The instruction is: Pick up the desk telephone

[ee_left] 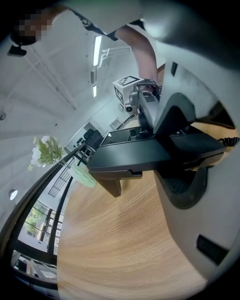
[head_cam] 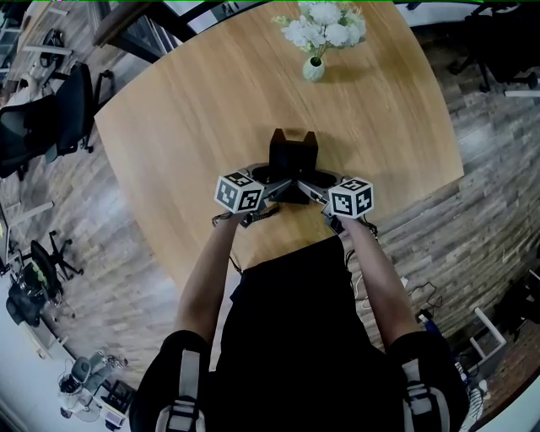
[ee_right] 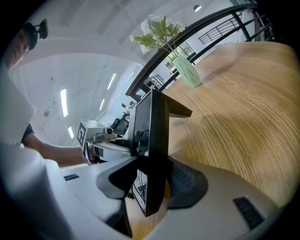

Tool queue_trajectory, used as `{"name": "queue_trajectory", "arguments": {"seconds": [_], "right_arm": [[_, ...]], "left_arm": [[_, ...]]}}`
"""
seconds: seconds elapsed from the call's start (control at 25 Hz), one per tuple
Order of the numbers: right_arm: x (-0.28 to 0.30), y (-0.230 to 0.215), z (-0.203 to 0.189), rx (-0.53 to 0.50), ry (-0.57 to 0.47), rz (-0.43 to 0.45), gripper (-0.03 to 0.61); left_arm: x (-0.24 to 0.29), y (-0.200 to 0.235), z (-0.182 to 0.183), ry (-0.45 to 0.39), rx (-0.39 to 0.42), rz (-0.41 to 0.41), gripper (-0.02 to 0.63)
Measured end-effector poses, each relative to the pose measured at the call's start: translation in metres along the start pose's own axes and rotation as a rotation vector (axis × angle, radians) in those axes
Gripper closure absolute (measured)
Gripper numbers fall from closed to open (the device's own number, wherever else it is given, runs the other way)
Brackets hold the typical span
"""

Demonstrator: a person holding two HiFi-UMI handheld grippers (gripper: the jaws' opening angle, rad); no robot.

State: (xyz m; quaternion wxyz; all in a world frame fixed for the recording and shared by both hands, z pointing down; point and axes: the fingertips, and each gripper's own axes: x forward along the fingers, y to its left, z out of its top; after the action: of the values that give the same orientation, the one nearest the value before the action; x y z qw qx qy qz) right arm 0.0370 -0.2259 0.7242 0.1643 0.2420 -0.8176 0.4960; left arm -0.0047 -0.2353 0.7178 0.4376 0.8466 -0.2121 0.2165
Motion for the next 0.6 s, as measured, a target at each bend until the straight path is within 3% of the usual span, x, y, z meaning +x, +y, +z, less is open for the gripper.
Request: {"name": "queue_trajectory", "arguments": {"seconds": [0.6], "right_arm": [[-0.005, 0.023, -0.003, -0.025, 0.011, 0.015, 0.376]], "left_arm": [[-0.02, -0.015, -0.004, -0.038, -0.022, 0.02, 0.388]]}}
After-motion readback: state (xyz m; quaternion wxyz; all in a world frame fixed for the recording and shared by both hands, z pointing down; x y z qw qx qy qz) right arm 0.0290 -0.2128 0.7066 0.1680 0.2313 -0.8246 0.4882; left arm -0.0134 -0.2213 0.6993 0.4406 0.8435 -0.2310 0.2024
